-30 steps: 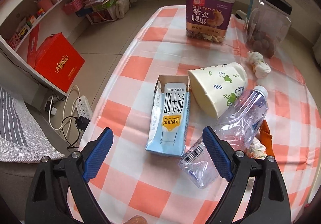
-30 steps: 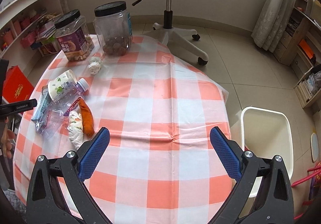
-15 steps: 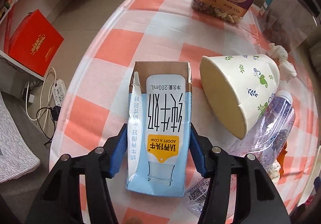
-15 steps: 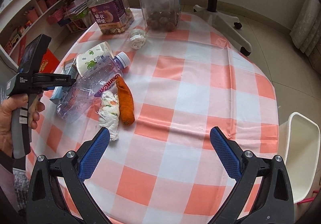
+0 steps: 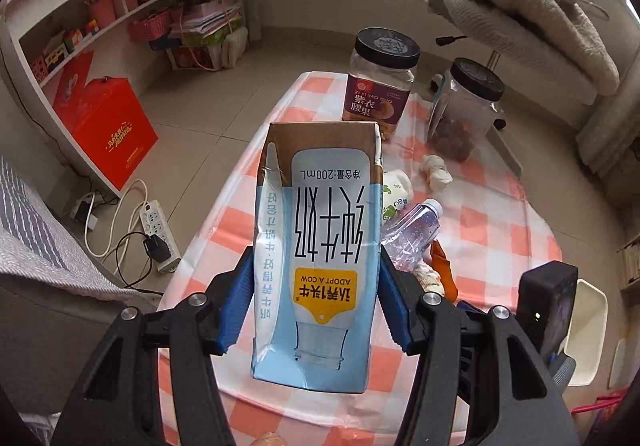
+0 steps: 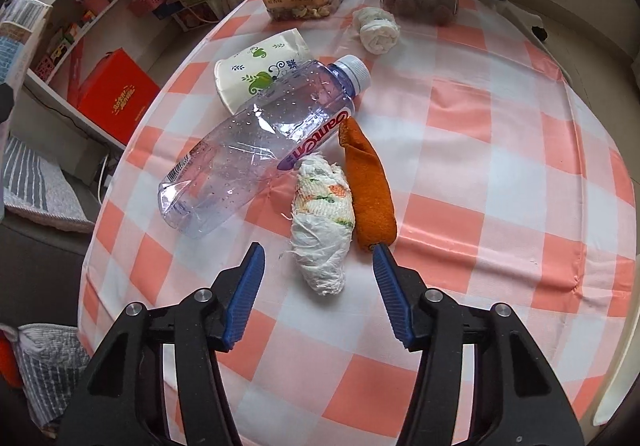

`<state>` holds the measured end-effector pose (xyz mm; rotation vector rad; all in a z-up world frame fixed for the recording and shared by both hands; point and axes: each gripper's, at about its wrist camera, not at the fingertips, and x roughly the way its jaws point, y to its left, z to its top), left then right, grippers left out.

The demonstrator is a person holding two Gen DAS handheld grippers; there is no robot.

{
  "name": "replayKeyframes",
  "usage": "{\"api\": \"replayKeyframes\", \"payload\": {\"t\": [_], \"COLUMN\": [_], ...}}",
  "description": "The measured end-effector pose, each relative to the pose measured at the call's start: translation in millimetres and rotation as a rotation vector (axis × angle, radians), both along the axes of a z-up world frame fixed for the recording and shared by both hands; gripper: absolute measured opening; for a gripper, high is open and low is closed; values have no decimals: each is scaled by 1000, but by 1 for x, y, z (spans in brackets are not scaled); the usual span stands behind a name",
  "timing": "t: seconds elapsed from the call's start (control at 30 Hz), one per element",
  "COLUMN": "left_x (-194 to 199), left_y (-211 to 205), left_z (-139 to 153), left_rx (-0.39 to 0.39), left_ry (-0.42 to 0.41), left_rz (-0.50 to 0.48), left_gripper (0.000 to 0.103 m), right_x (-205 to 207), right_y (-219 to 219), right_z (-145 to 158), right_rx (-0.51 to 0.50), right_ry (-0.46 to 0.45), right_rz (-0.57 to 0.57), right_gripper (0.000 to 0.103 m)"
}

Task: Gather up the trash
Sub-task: 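Grasp the white tissue bundle with the right tool while the left holds the carton, then carry the tissue bundle and milk carton to the white bin and release both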

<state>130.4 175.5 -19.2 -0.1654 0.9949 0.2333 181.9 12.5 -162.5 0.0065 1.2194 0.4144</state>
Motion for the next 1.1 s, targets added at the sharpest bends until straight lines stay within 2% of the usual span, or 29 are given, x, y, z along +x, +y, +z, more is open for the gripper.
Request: {"api": "replayKeyframes", "payload": {"t": [0.07,0.17,0.23,0.3,0.33,0.37,0.43,0.5,0.8,1.1], "left_x": [-19,-37,-33,-27,-25,-24,-23,-24,-25,-30], "left_y": [1,3,5,5,4,1,-3,-5,-9,-49], "left_z": [-5,-31,-54,-59,-57,-52,-40,-32,-25,-15], "left_rx": [-38,-94,-131,-198,-179,-136,-59,-30,-50,-58], "left_ry": [-2,19,103,112,105,89,44,14,-14,-59], "left_rz": [24,67,92,75,75,78,76,67,59,-10], "left_gripper": [57,57,57,57,57,57,57,57,57,57], "right_x": [4,10,13,16,18,21,21,19,-6,-40], "right_y": [4,10,16,18,17,17,13,9,-28,-82], "right_z": [-7,-11,-14,-20,-24,-27,-26,-20,47,90], "right_rx": [-6,4,0,-8,-8,-12,16,34,74,25], "right_ry": [8,15,2,-1,5,6,2,-4,-140,-281], "right_rz": [-4,-19,-23,-31,-40,-55,-65,-63,-85,-186], "right_gripper": [50,49,51,50,44,34,33,33,33,33]}}
